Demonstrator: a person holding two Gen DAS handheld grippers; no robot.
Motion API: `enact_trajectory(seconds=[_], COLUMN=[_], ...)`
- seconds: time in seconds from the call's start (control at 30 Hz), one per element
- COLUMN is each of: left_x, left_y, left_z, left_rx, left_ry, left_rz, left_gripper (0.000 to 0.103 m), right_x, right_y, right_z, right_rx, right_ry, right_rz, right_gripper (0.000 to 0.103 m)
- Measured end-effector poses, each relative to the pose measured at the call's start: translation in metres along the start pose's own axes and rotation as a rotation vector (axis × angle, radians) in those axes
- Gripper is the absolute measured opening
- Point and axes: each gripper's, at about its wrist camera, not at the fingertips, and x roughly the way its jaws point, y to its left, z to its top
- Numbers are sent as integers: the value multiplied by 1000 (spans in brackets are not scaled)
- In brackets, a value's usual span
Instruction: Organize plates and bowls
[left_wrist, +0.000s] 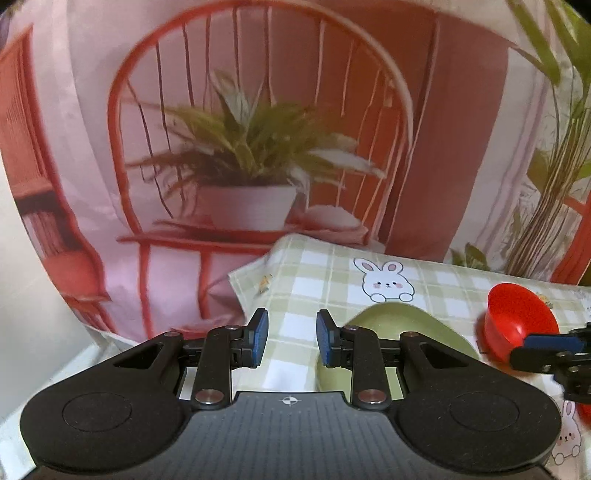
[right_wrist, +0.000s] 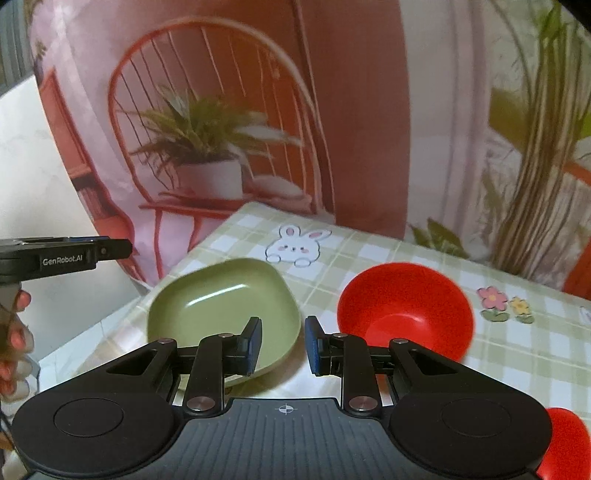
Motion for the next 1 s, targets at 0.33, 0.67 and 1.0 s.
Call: enact_trajectory(seconds=[0.33,0.67,1.0], left_x=[39,51,50], left_y=[5,-6,-11], left_z=[-25,-36,-41], left_rx=[-27,-23,-6], left_ry=[80,109,111], left_rz=[-20,-59,-41], left_gripper=[31,32,11], right_x=[41,55,55], right_y=[-9,-11,-7], right_z=[0,-6,-10], right_rx=[41,71,90], right_ry=[82,119,120], right_rz=[-28,-2,34], right_gripper=[24,24,16])
